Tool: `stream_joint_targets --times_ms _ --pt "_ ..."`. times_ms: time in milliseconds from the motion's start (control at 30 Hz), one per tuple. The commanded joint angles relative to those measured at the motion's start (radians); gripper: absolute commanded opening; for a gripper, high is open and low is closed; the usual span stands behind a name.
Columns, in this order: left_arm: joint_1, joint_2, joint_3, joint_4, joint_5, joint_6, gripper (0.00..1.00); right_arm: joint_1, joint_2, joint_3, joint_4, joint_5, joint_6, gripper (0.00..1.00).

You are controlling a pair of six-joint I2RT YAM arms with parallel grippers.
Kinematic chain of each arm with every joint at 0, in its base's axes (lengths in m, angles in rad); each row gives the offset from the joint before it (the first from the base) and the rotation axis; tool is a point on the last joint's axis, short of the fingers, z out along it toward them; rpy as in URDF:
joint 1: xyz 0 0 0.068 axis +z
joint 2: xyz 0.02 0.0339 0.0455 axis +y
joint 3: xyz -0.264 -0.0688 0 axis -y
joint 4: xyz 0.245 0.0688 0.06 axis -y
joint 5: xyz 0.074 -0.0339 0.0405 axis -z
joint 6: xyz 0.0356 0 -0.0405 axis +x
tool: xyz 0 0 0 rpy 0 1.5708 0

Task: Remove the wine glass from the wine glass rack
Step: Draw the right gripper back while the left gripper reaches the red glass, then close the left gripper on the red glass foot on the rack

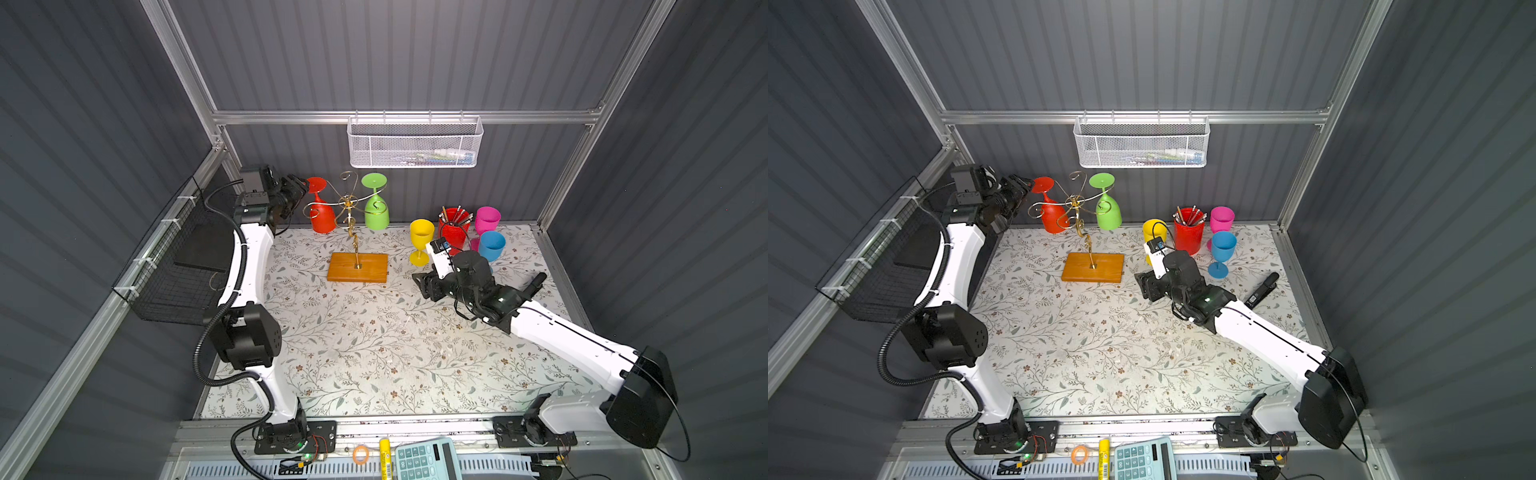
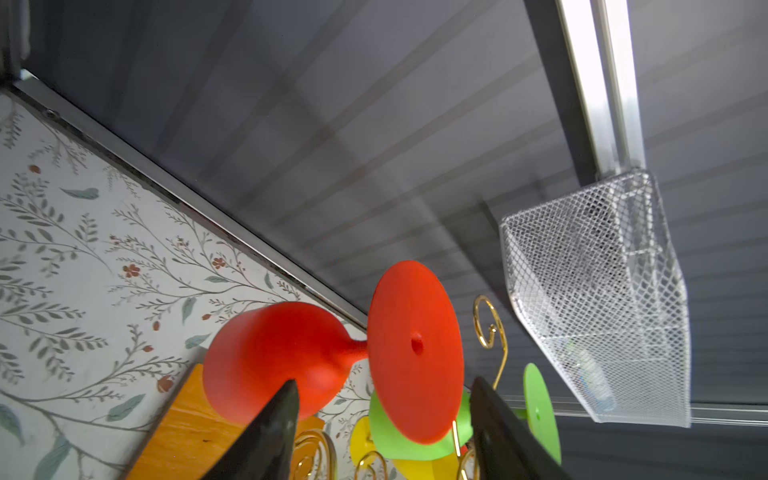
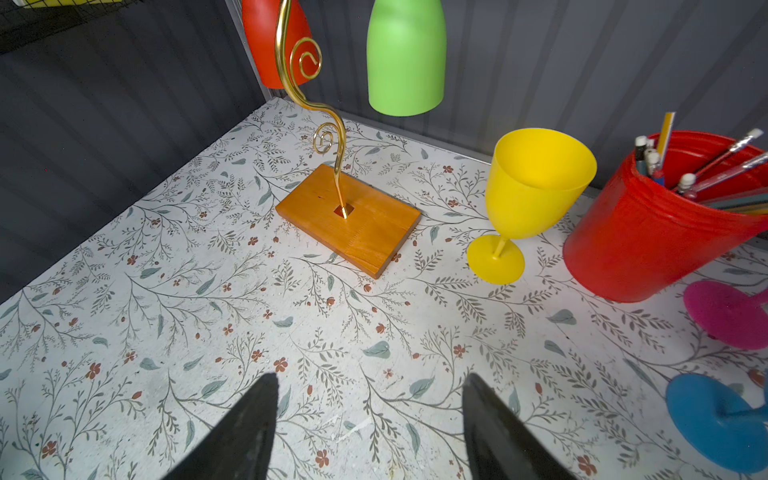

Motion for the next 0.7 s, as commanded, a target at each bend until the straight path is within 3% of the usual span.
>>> stream_joint_targets --times_ms 0,267,667 --pt "0.013 0.013 -0.021 0.101 0.089 -0.065 0.61 0.007 0.007 0.018 0.014 0.004 -0.006 0.70" --pt "0.022 0.051 -0.053 0.243 0.201 -0.201 0.55 0.014 0.007 0.015 0.013 0.014 -0.002 0.70" --pt "0.027 0.049 -0.061 0.279 0.224 -0.233 0.41 0.021 0.007 0.012 0.011 0.026 -0.004 0.69"
